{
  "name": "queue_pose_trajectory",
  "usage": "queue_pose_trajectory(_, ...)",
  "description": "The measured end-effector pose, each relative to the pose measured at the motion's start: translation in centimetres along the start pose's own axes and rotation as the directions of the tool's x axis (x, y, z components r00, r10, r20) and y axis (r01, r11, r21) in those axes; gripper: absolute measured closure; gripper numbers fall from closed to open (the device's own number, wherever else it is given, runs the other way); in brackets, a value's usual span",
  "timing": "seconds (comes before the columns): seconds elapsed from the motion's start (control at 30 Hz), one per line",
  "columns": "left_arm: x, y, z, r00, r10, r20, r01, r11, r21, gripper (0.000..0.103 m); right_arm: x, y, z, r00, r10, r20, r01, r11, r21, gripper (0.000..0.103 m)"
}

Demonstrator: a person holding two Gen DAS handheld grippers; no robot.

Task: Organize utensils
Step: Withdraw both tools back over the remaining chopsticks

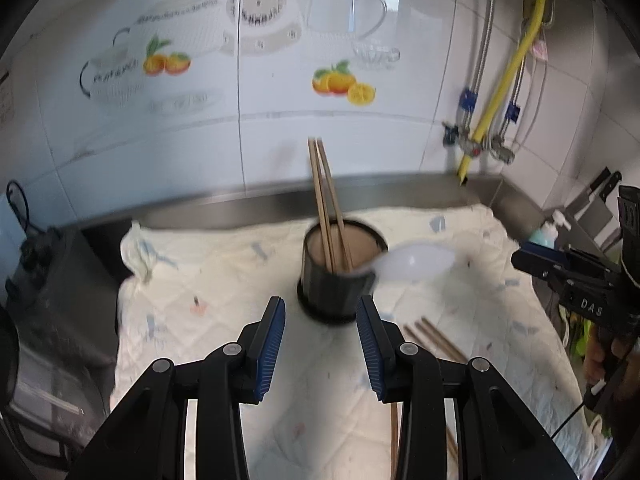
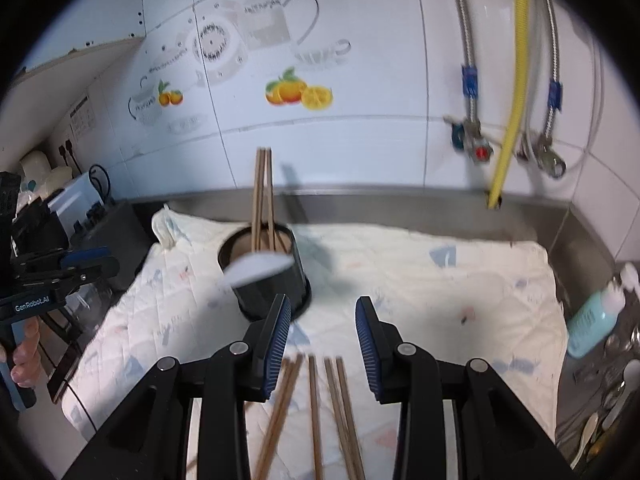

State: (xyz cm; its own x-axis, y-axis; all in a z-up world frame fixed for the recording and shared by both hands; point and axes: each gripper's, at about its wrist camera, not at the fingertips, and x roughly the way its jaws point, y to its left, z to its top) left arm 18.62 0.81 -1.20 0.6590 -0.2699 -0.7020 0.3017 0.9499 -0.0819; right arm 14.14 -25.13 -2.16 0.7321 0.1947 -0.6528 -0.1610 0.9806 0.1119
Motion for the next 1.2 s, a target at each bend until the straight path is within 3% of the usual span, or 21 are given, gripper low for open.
queue_pose_trajectory(0.3, 4.8, -1.5, -5.9, 0.986, -0.071, -0.151, 0.073, 0.997, 0.006, 0.064, 3.1, -1.6, -4.6, 0.990, -0.021, -0.140, 0.023, 1.000, 0.011, 0.067)
queue_pose_trajectory(0.37, 6.3, -2.4, -6.7, 0.979, -0.094, -0.180, 0.099, 0.995, 0.017, 0.067, 3.9, -1.7, -5.3, 0.986, -0.024, -0.167, 0.025, 1.000, 0.001, 0.074)
queue_pose_trajectory(0.53, 10.4, -4.8, -8.2, 0.954, -0.148, -0.260, 0.163, 0.986, 0.038, 0.071, 6.3, -1.9, -6.5, 0.972, -0.016, -0.234, 0.013, 1.000, -0.013, 0.081)
queue_pose_trajectory(0.87, 16.4, -6.8, -8.2, 0.918, -0.201, -0.342, 0.218, 0.976, 0.013, 0.071, 9.9, -2.5, -6.8, 0.955, 0.007, -0.298, -0.012, 1.000, -0.015, 0.084)
queue_pose_trajectory(1.2, 18.8, -7.2, -7.9, 0.910, -0.200, -0.363, 0.215, 0.977, 0.001, 0.071, 12.6, -1.8, -6.5, 0.941, 0.009, -0.339, -0.035, 0.997, -0.072, 0.088)
